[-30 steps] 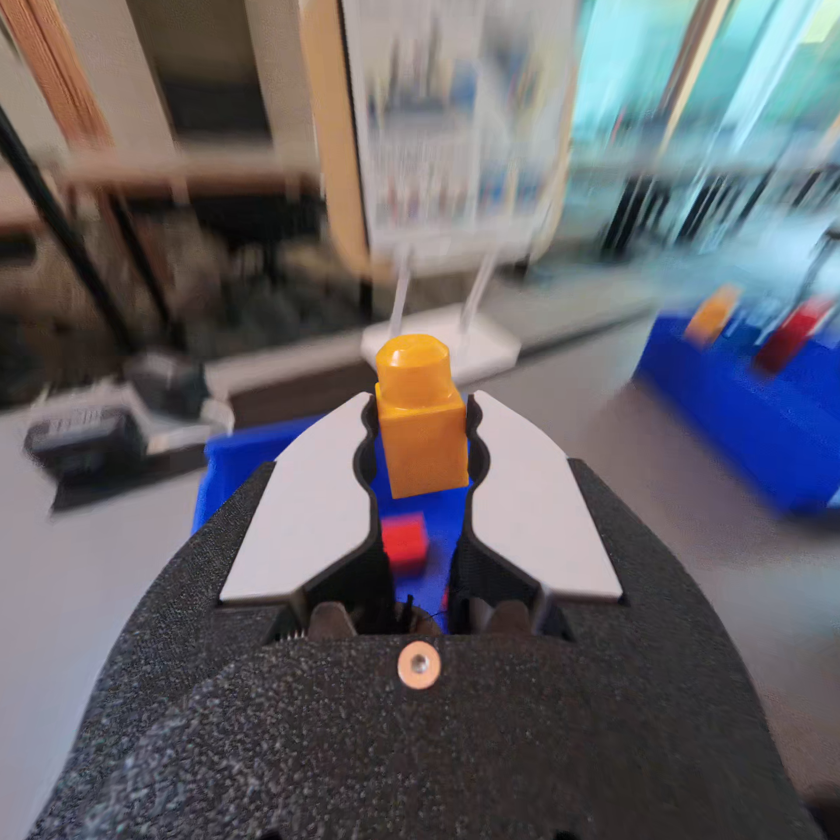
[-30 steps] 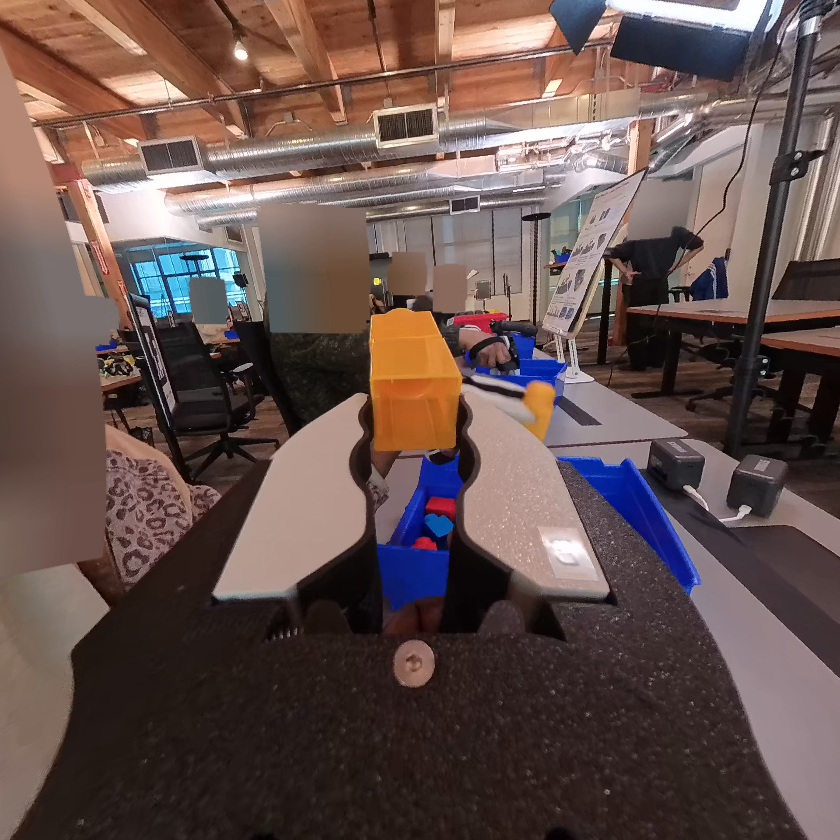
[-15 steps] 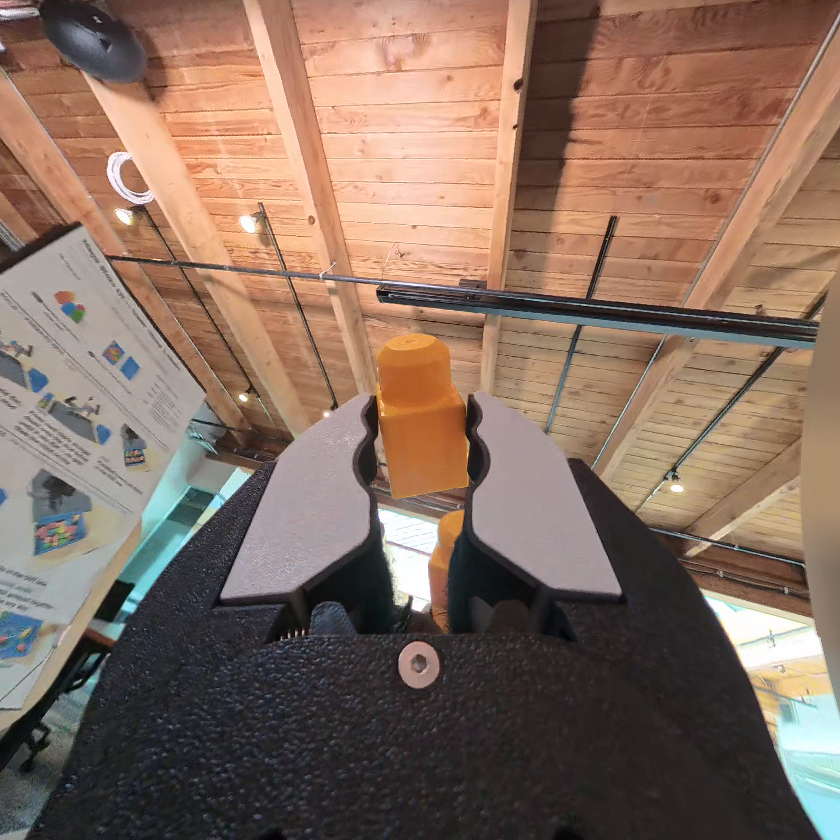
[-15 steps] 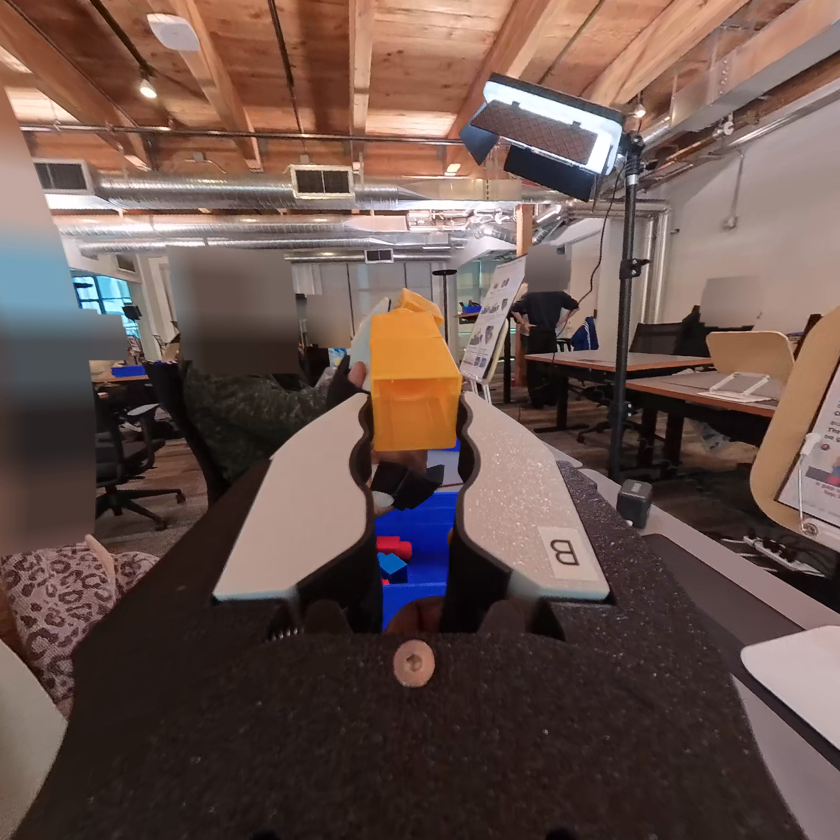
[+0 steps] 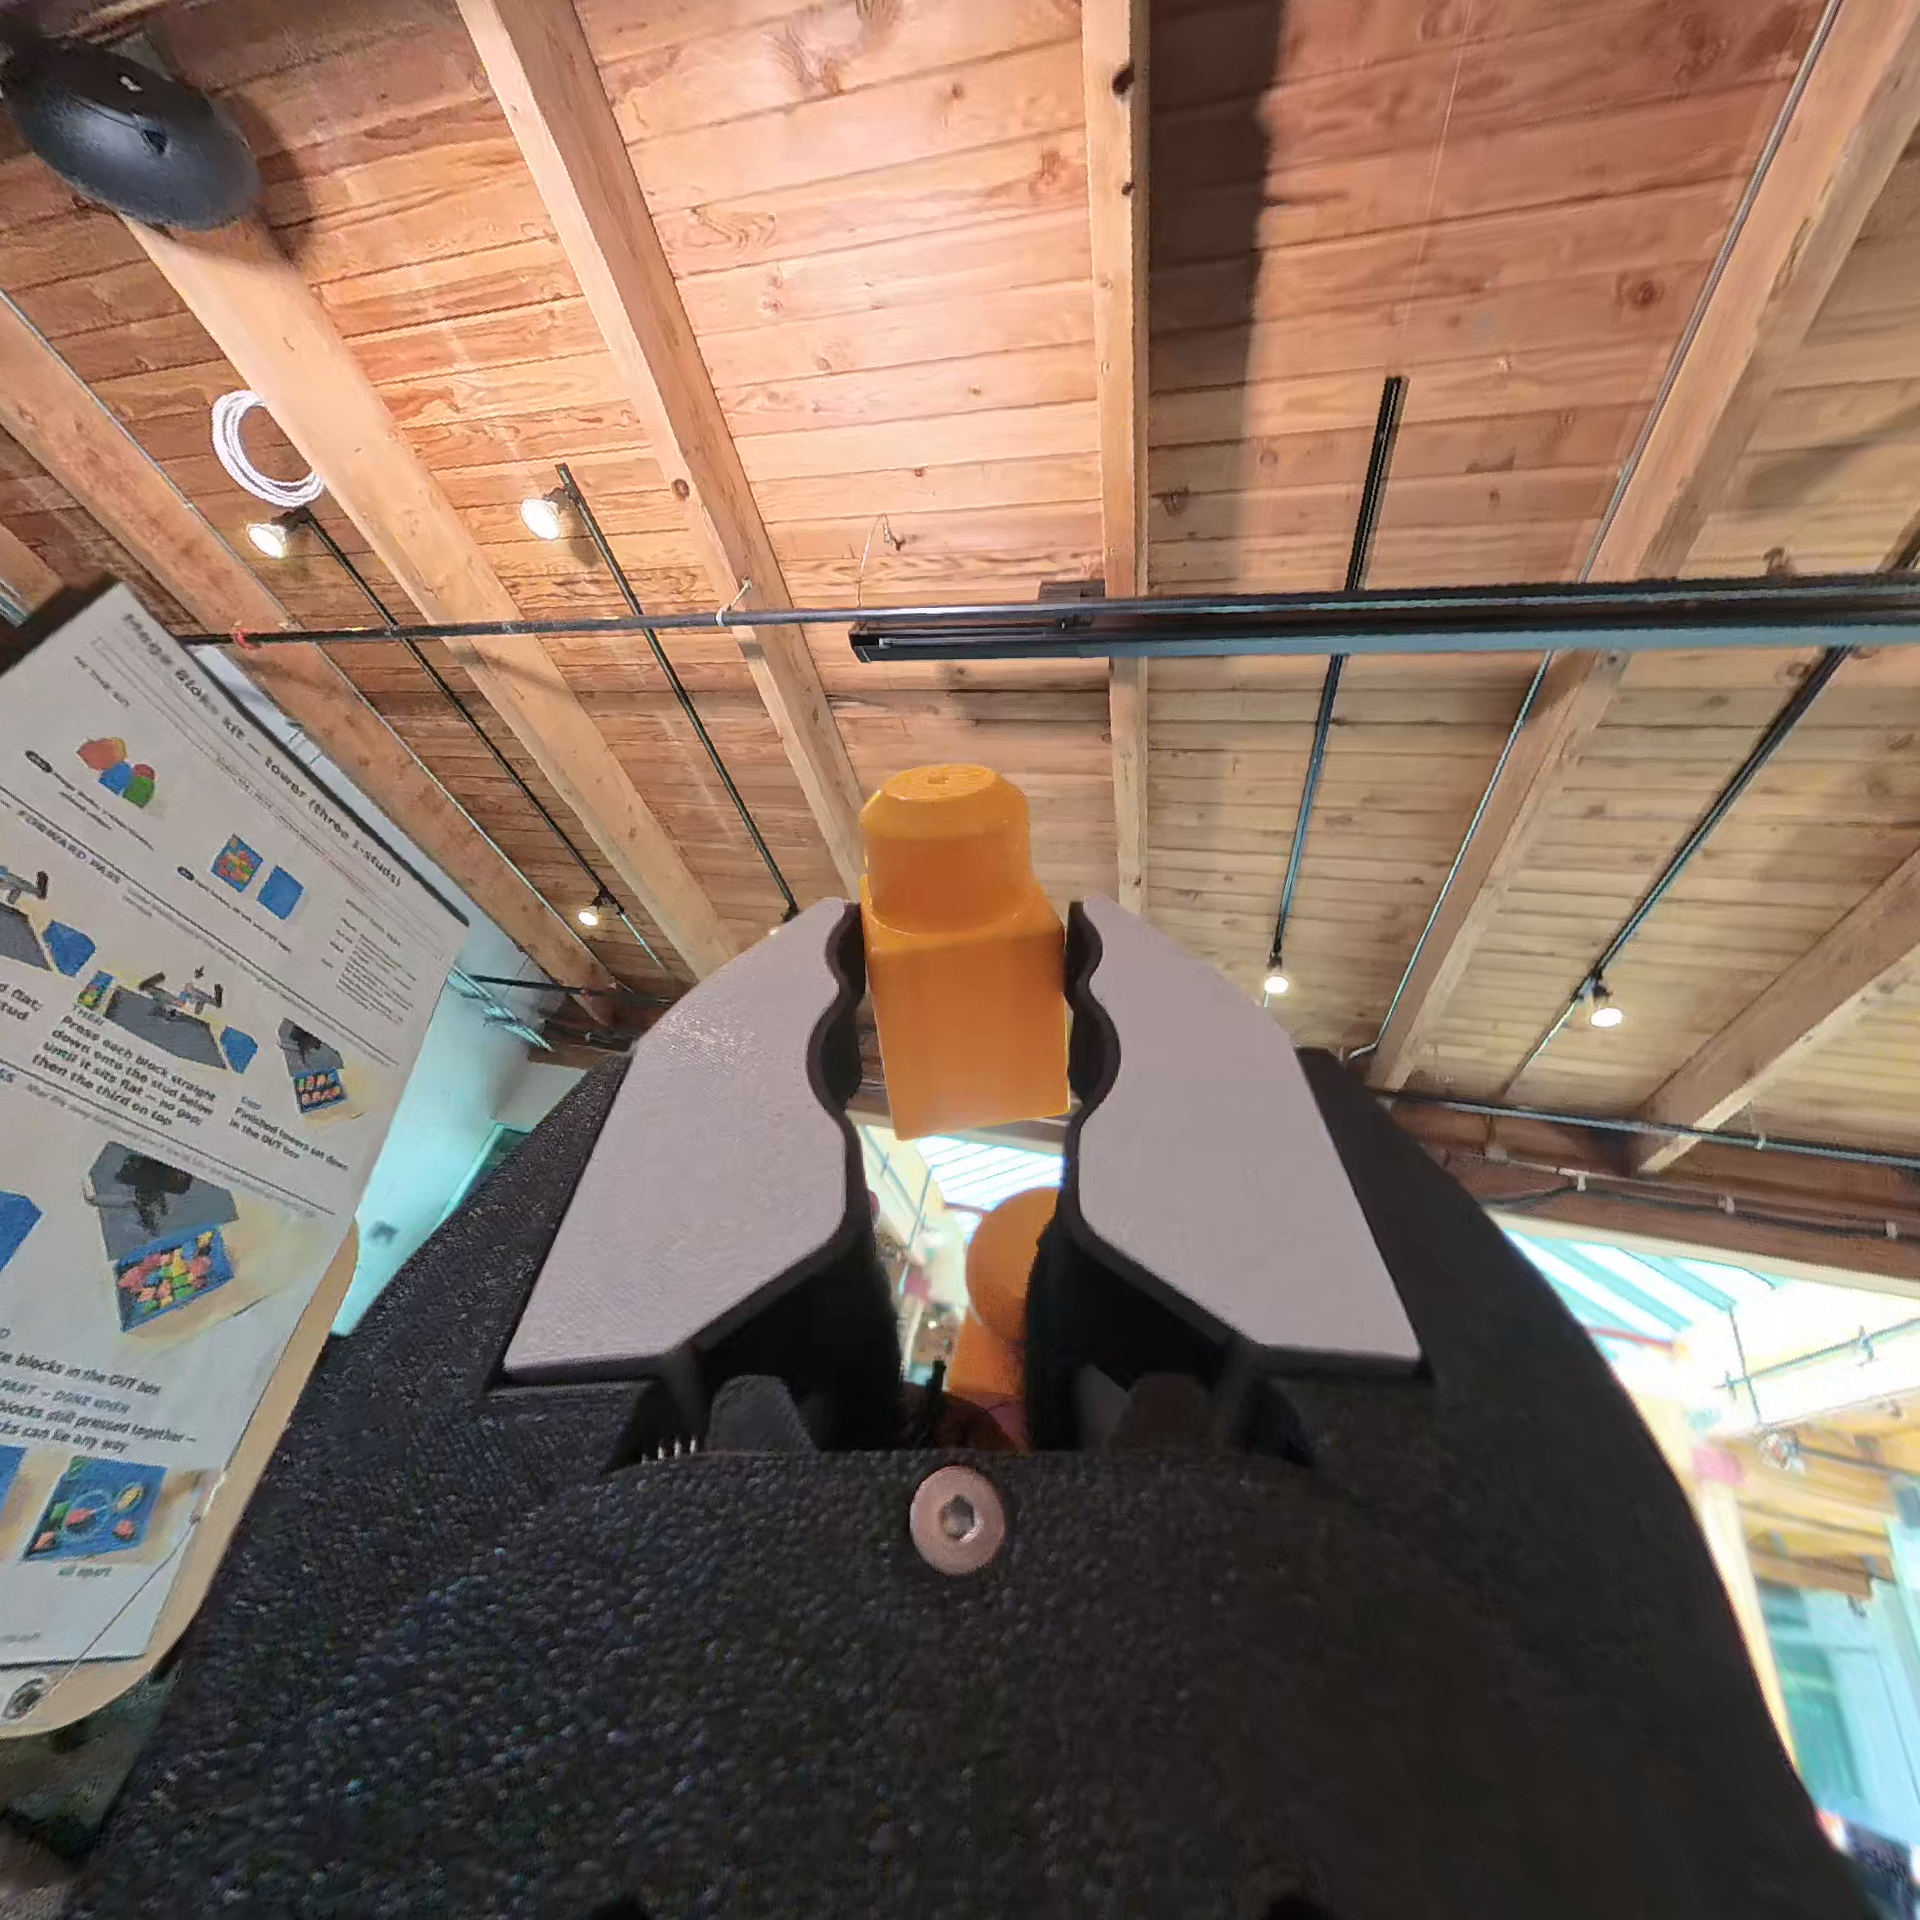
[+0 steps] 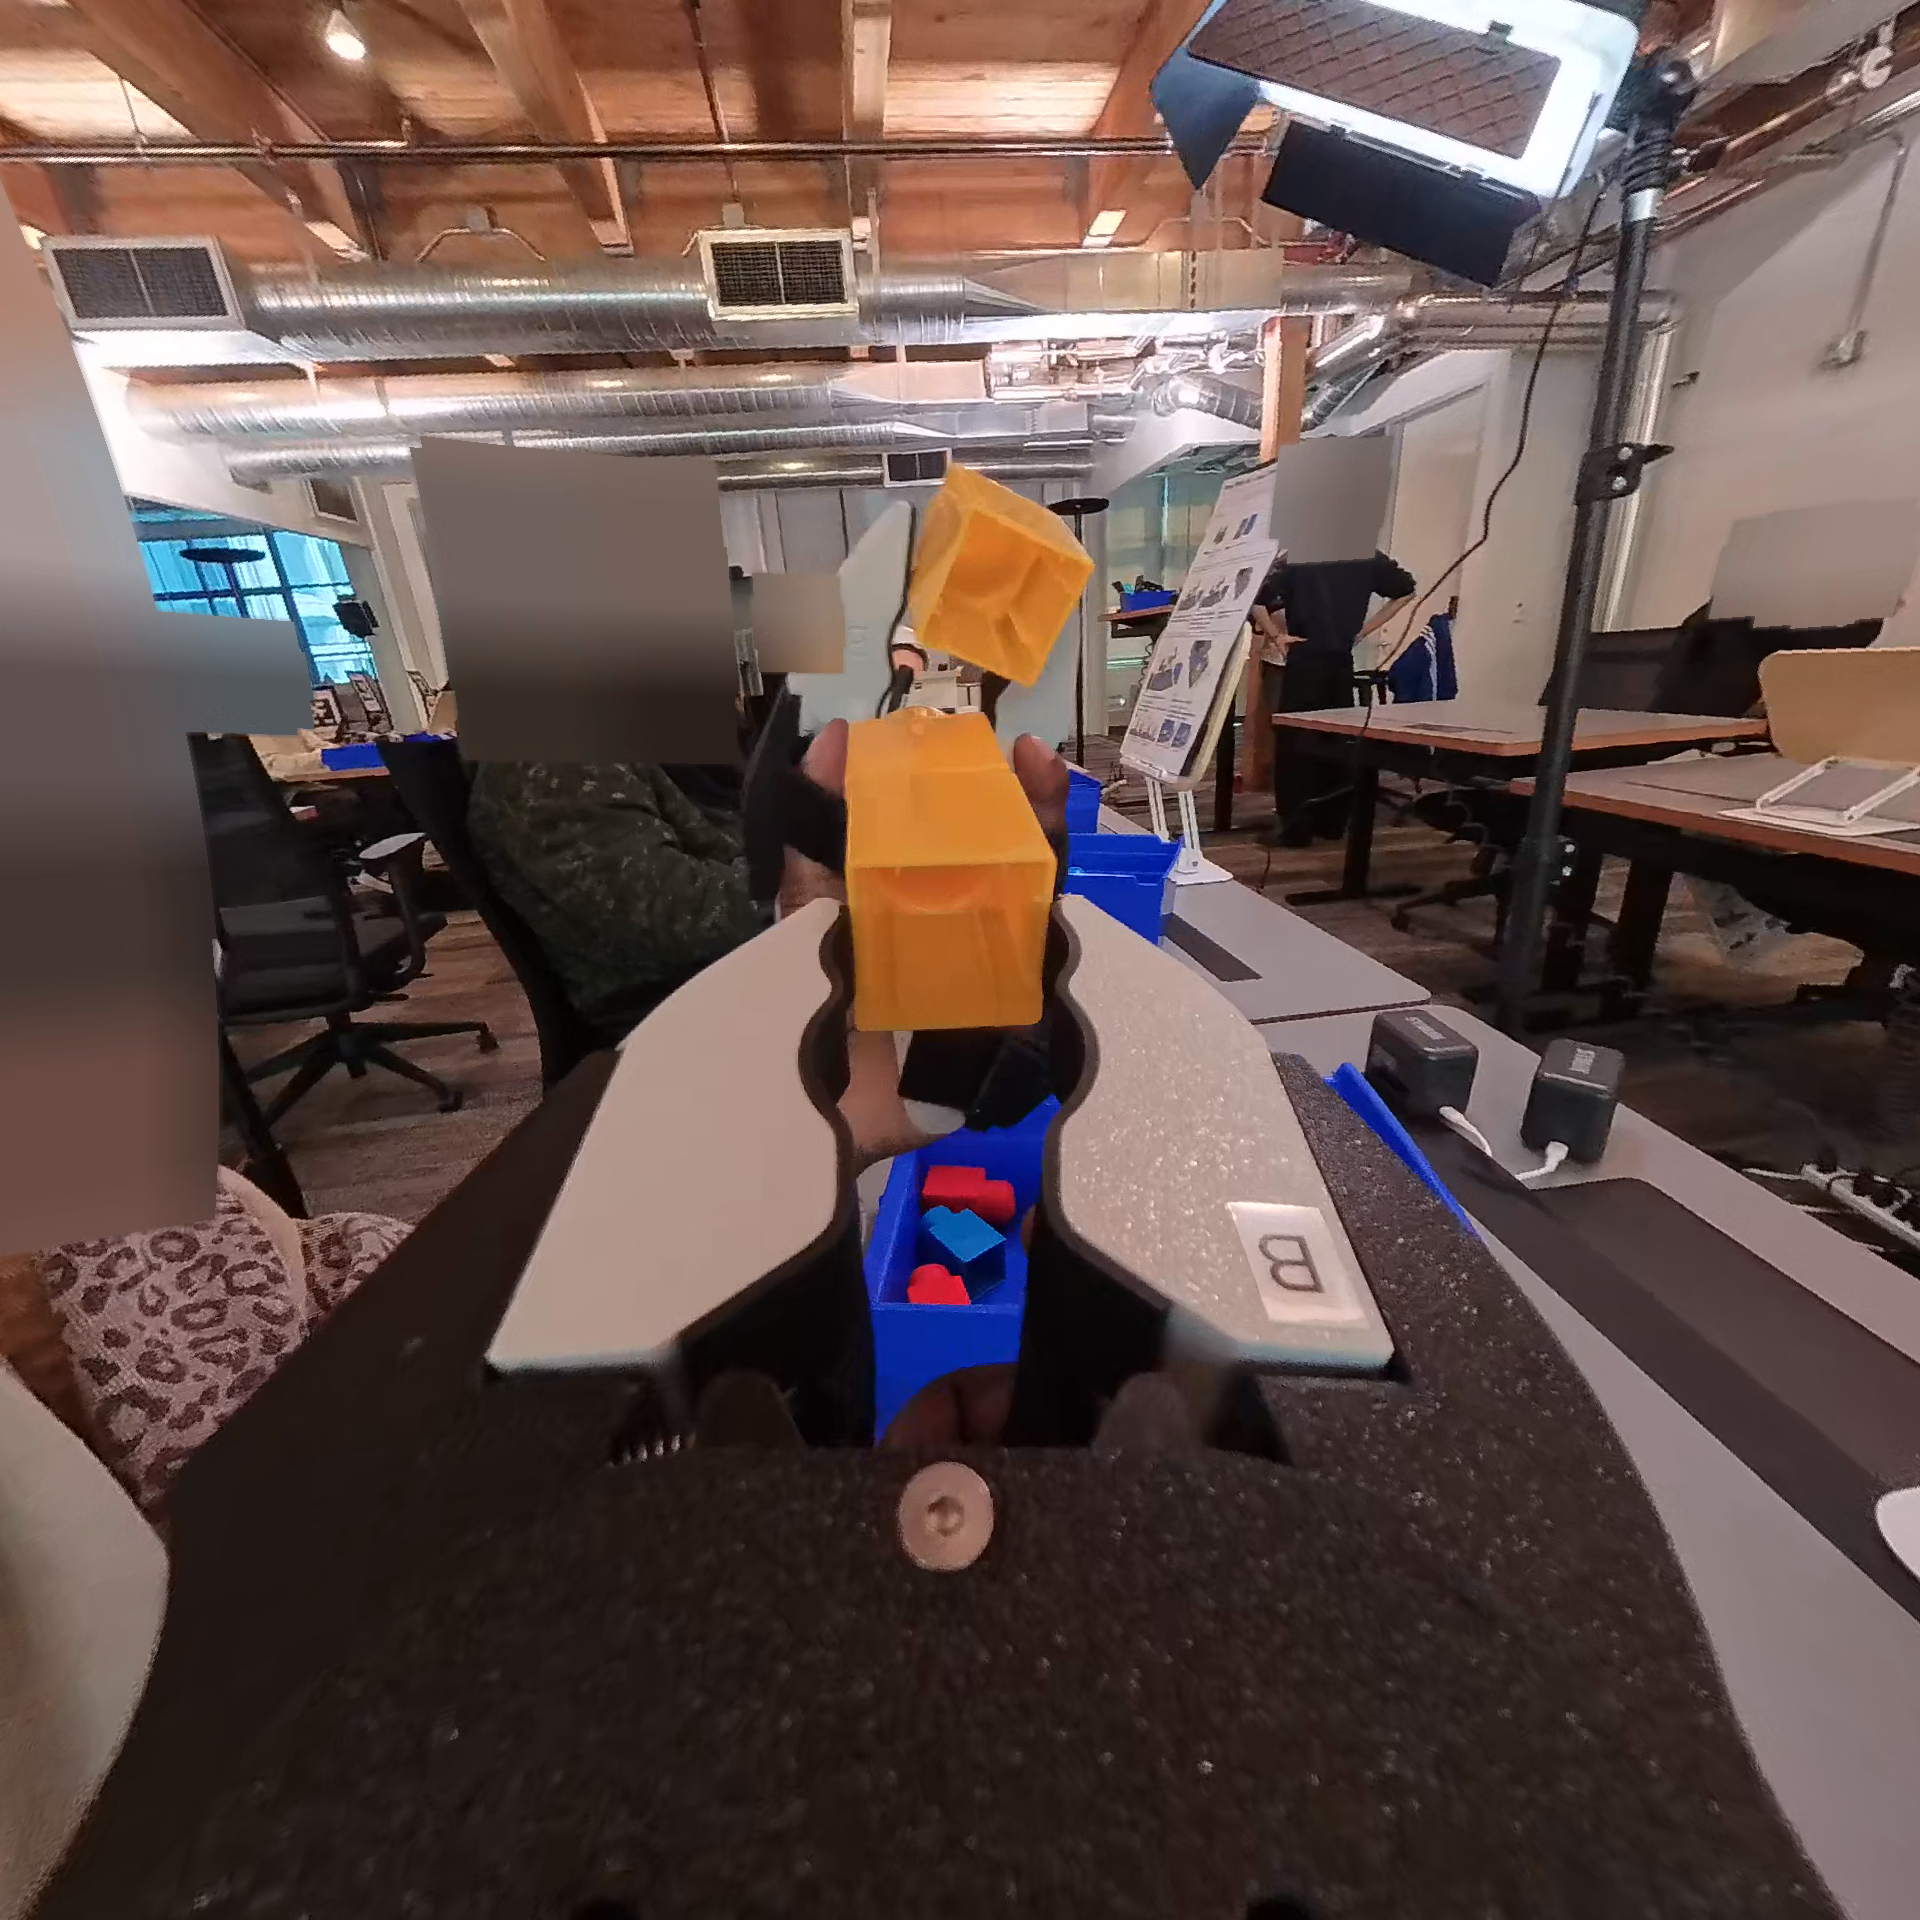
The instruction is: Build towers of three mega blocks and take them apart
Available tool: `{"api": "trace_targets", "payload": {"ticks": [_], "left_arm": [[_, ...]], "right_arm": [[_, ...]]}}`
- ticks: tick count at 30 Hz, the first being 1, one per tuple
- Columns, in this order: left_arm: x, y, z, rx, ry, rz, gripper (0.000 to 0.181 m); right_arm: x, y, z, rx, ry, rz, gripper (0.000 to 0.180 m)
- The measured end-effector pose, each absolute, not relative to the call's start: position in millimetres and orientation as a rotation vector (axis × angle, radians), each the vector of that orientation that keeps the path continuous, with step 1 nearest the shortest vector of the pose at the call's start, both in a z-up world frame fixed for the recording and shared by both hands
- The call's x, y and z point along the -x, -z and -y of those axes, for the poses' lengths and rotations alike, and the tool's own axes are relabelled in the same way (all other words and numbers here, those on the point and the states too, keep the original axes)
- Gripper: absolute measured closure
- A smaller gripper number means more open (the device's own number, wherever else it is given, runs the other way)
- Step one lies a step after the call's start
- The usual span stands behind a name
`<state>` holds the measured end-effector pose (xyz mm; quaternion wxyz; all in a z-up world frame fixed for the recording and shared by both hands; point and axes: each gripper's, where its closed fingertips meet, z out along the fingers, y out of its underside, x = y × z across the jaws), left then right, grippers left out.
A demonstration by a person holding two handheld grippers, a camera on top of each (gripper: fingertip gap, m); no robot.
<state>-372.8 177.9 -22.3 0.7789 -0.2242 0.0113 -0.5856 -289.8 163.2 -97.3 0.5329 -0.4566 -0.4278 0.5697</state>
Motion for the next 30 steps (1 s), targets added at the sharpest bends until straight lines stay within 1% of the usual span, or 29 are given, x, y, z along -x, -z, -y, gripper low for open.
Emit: {"api": "trace_targets", "payload": {"ticks": [3, 10, 13, 19, 26, 30], "left_arm": [[384, 24, -181, 0.477, 1.334, 0.003, 0.144], [368, 27, -185, 0.507, 1.374, -0.063, 0.144], [368, 27, -185, 0.459, 1.487, -0.062, 0.144], [350, 32, -179, 0.346, 1.629, -0.116, 0.144], [338, 39, -180, 0.363, 1.542, -0.178, 0.145], [333, 40, -181, 0.484, 1.475, -0.297, 0.145]], "right_arm": [[290, 93, -159, 1.071, -1.345, 1.029, 0.145], [284, 84, -158, 1.040, -1.318, 1.048, 0.146], [278, 88, -166, 1.049, -1.277, 1.036, 0.145], [259, 67, -170, 0.965, -1.482, 0.869, 0.146], [251, 70, -178, 1.018, -1.489, 0.858, 0.146], [243, 75, -178, 1.042, -1.443, 0.915, 0.146]]}}
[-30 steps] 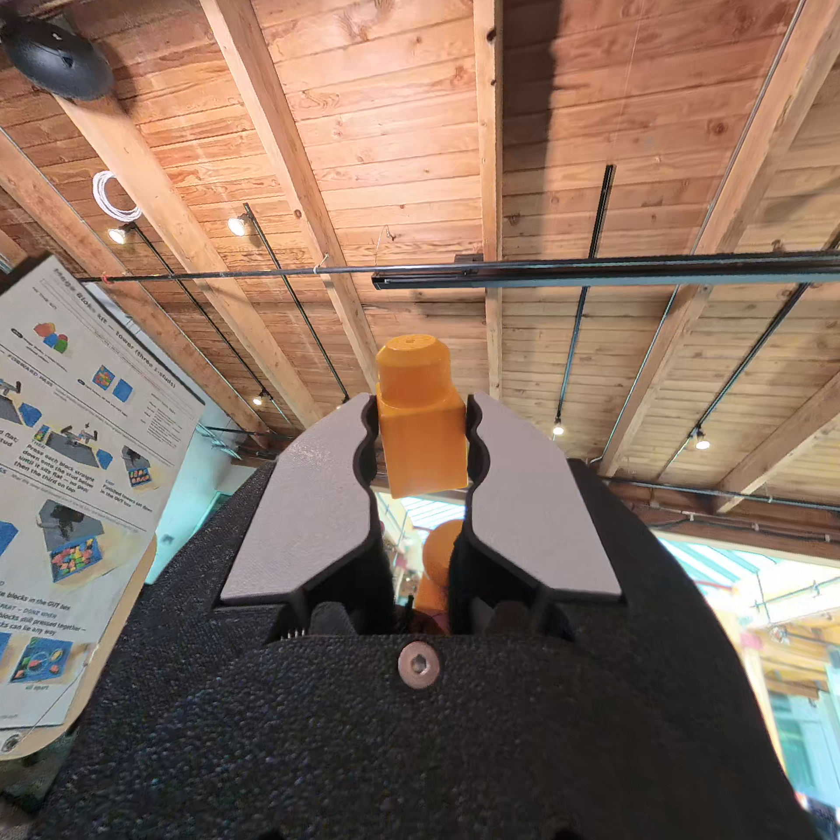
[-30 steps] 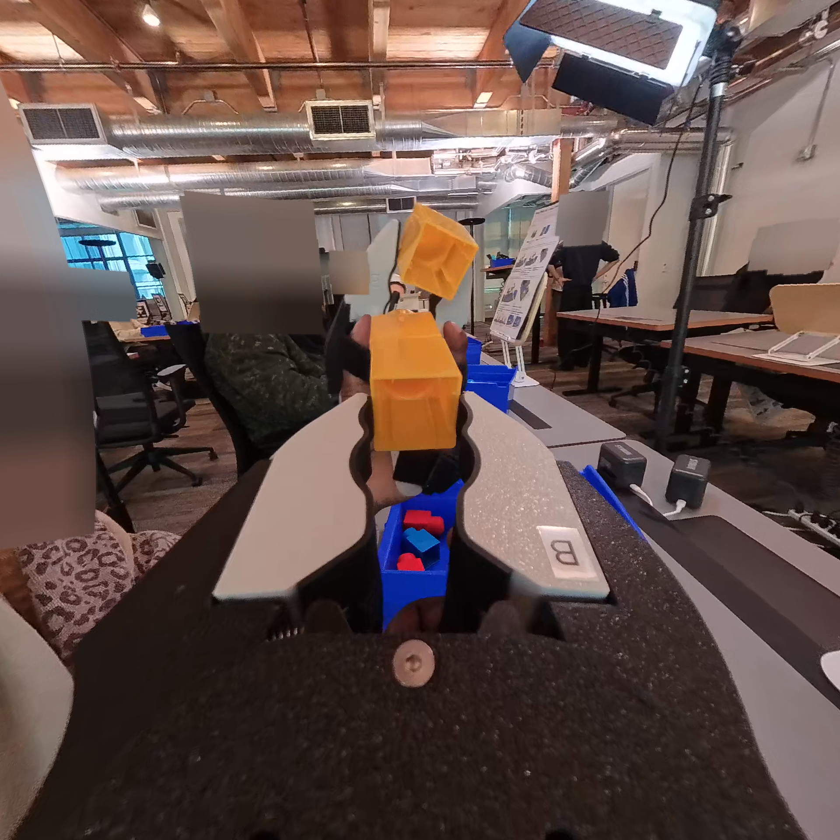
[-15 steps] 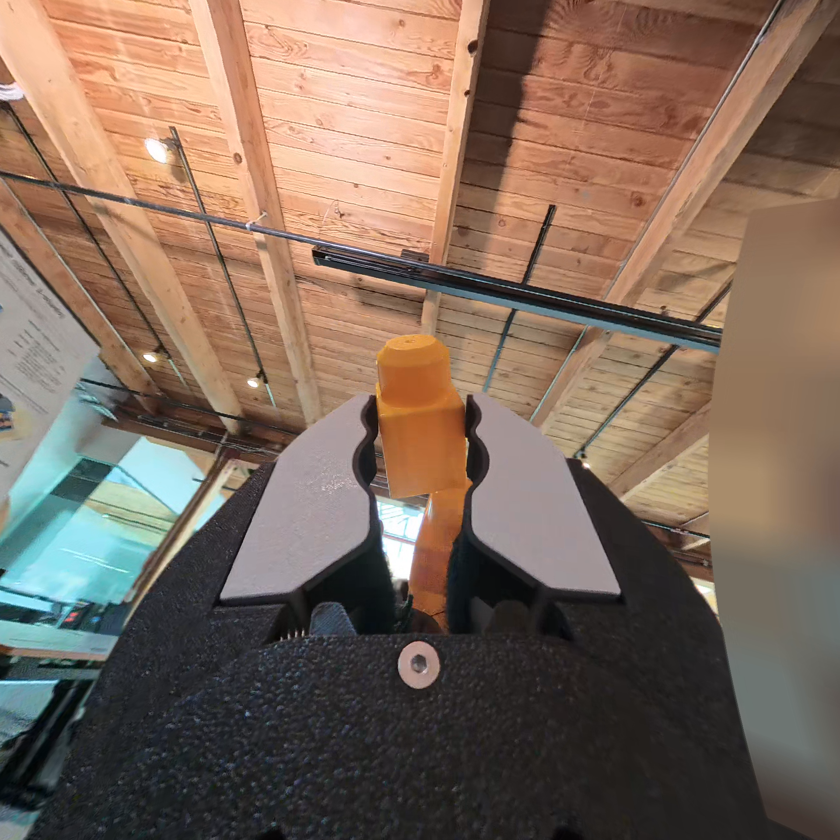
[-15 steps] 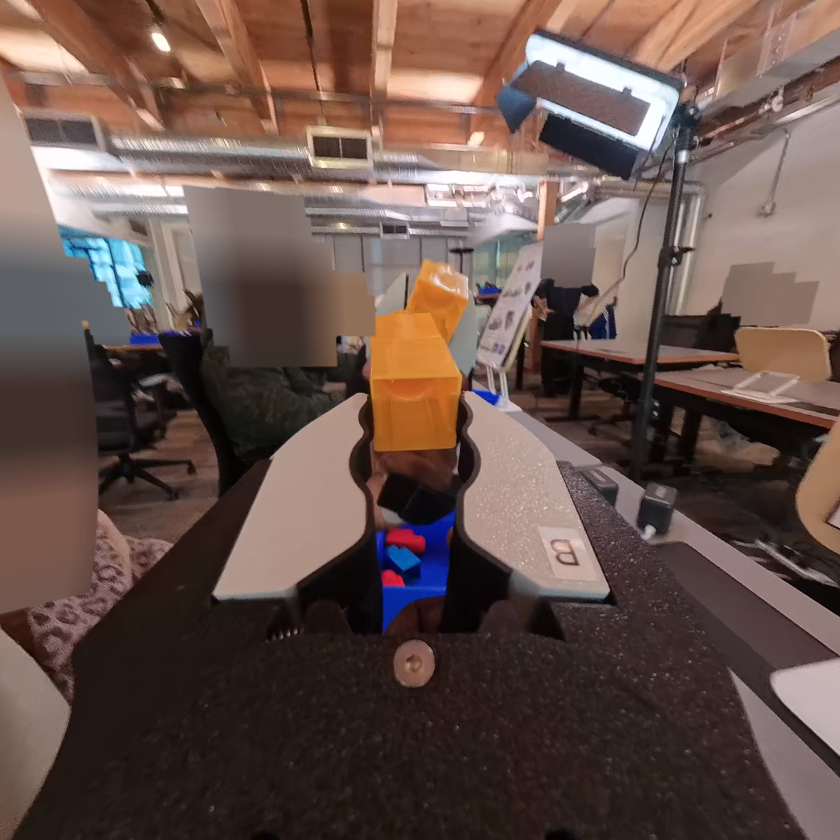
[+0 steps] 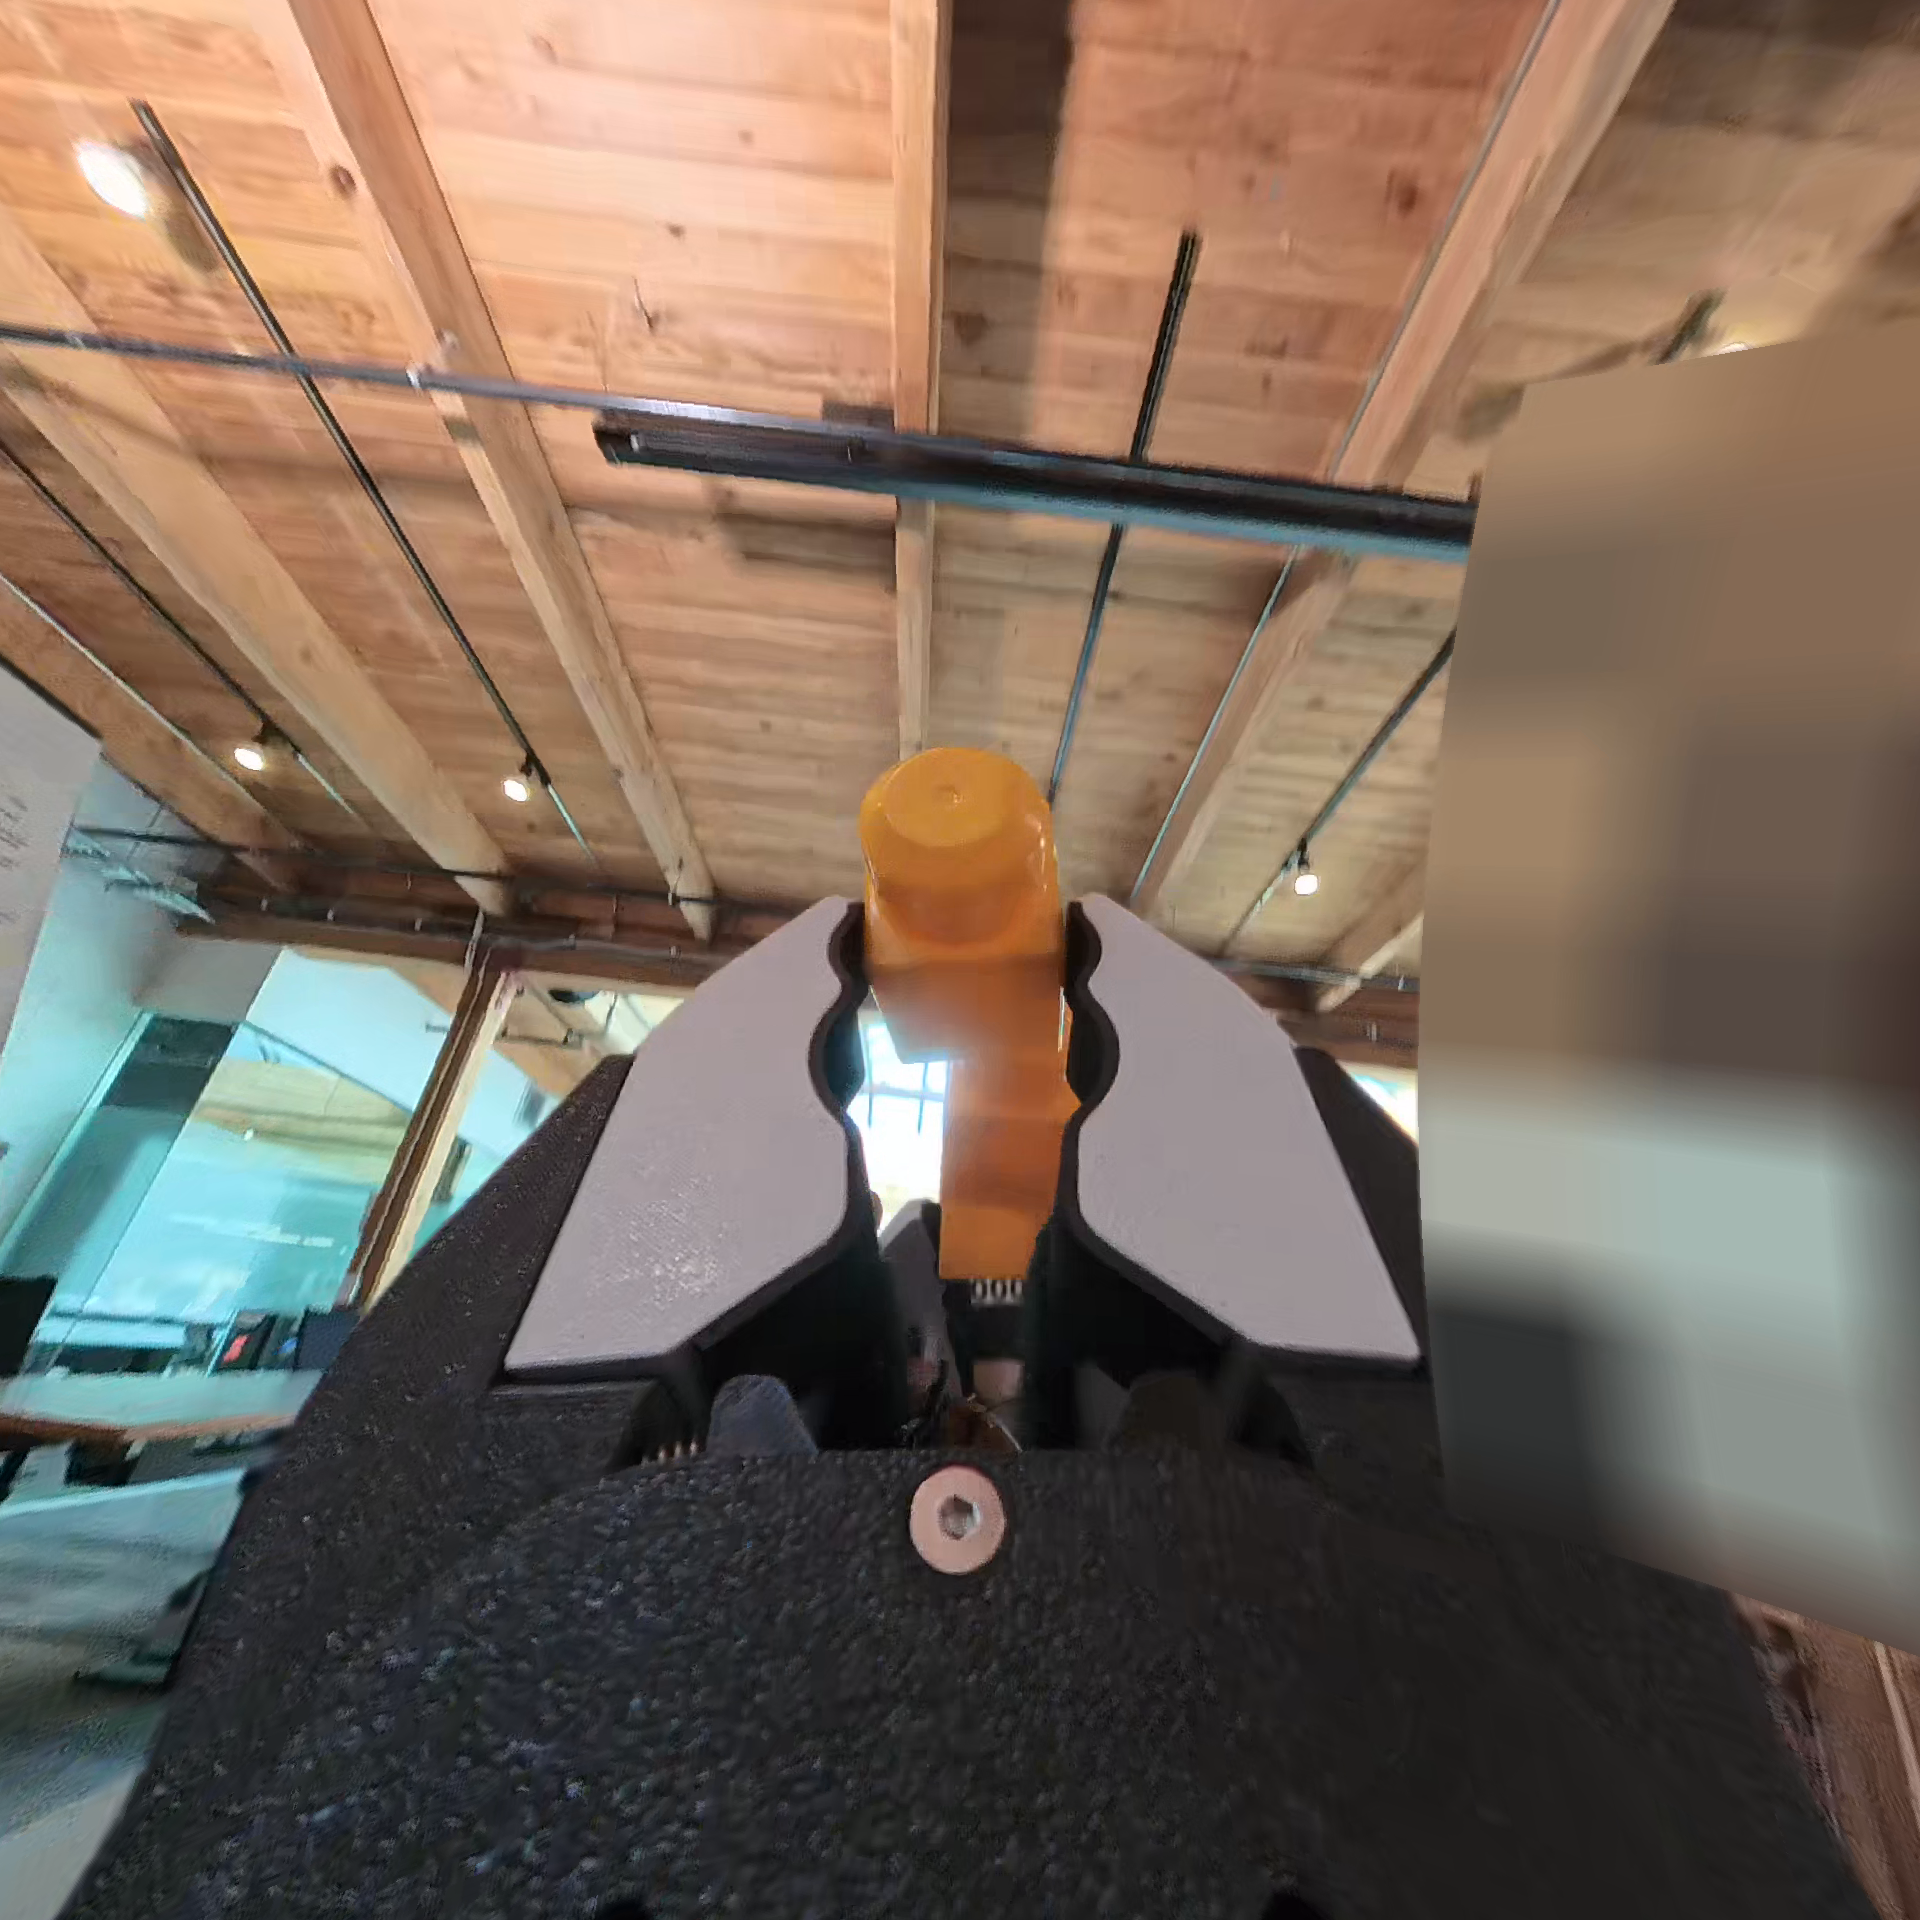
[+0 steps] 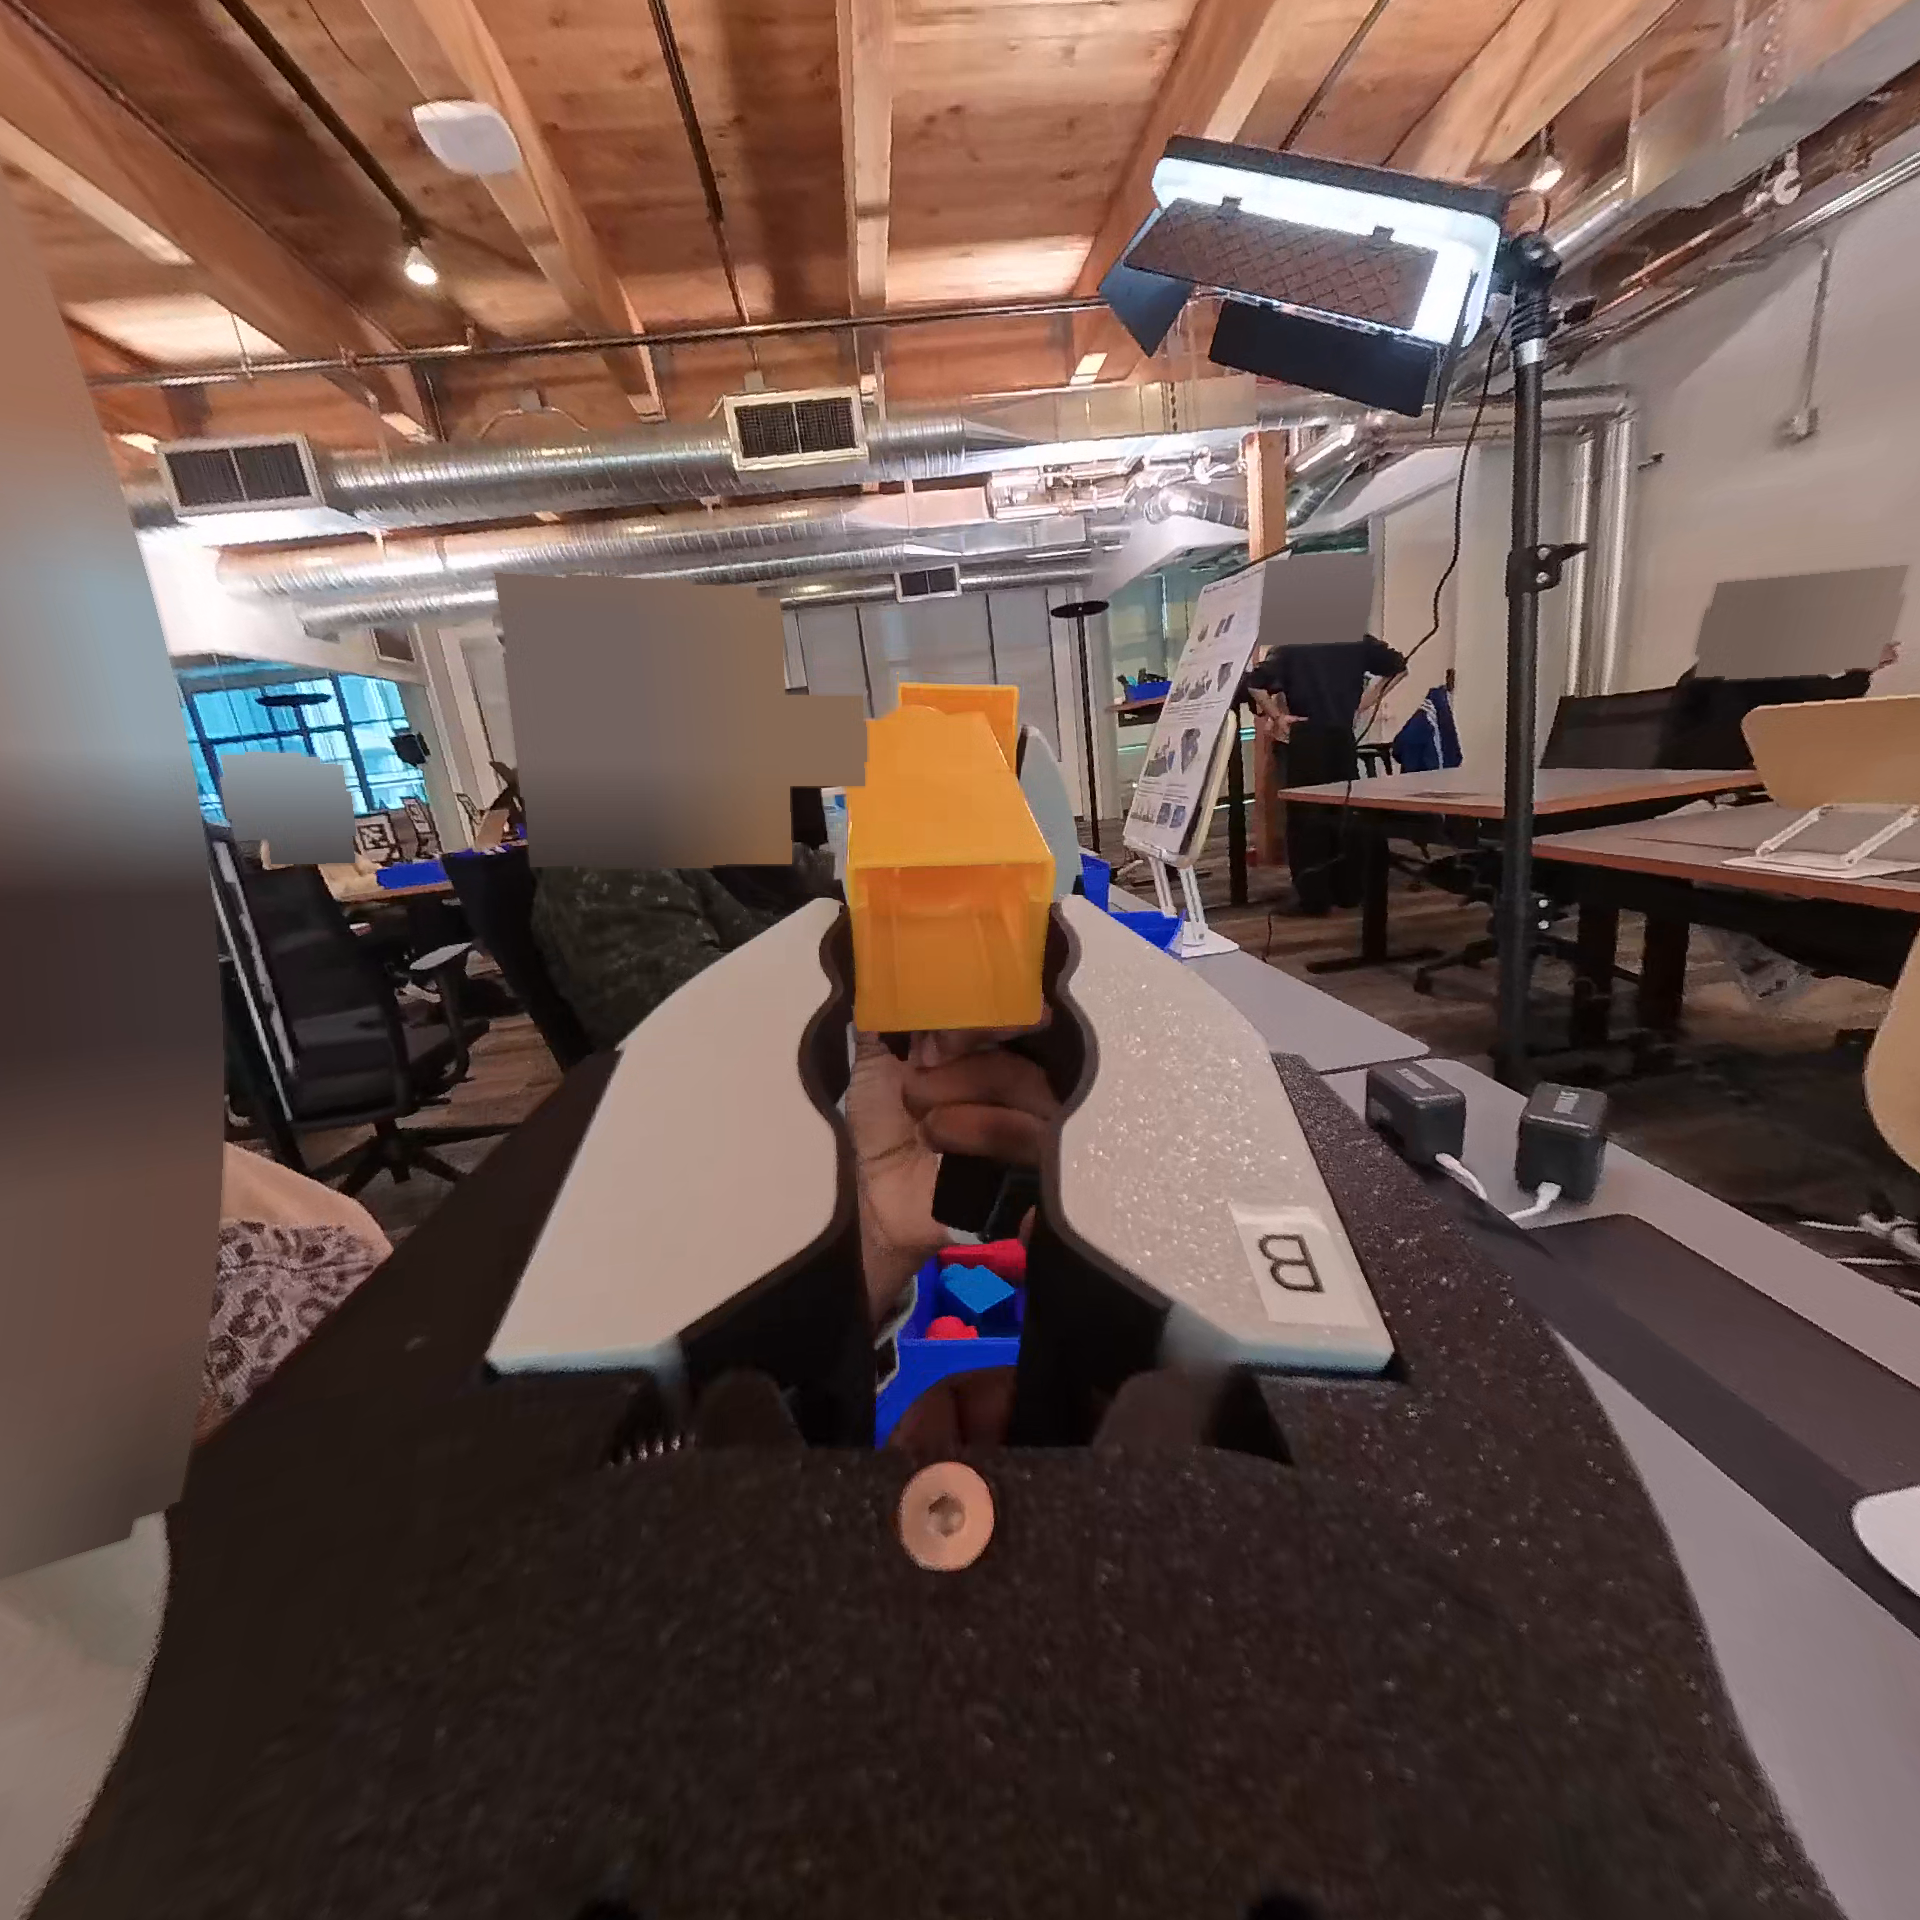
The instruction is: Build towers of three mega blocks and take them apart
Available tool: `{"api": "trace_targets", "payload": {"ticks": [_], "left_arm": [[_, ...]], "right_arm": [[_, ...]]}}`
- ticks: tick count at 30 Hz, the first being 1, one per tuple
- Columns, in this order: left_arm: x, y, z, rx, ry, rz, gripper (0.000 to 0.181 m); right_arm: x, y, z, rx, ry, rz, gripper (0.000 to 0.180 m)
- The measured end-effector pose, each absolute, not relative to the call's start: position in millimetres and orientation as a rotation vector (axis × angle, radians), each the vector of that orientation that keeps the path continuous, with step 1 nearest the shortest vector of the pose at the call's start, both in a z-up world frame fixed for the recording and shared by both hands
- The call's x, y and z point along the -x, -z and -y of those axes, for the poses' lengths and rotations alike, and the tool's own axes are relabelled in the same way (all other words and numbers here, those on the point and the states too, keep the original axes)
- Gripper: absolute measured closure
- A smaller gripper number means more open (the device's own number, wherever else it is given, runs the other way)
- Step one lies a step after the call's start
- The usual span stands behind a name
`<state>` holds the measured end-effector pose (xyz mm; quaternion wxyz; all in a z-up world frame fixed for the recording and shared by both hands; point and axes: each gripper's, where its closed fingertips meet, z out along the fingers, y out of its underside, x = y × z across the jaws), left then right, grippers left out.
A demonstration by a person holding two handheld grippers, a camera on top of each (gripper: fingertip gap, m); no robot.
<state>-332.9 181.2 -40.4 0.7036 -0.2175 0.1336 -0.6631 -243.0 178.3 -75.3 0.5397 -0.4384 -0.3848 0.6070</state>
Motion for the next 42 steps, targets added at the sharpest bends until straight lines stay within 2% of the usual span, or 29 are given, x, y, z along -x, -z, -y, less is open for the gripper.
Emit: {"api": "trace_targets", "payload": {"ticks": [7, 13, 19, 35, 37, 39, 42], "left_arm": [[319, 43, -175, 0.673, 1.411, -0.470, 0.145], [304, 45, -167, 0.699, 1.413, -0.556, 0.144], [299, 55, -162, 0.769, 1.191, -0.694, 0.144], [281, 78, -153, 0.986, 1.136, -0.894, 0.145], [281, 80, -156, 1.002, 1.094, -0.896, 0.141], [283, 80, -156, 1.002, 1.063, -0.895, 0.128], [288, 78, -152, 0.981, 1.042, -0.900, 0.128]], "right_arm": [[236, 77, -180, 1.035, -1.295, 0.950, 0.145], [235, 77, -174, 1.019, -1.350, 0.973, 0.146], [236, 84, -174, 1.043, -1.425, 1.004, 0.146], [224, 96, -167, 0.968, -1.329, 1.144, 0.145], [224, 97, -170, 0.961, -1.309, 1.138, 0.145], [223, 99, -175, 0.969, -1.295, 1.129, 0.145], [220, 102, -174, 0.955, -1.301, 1.153, 0.145]]}}
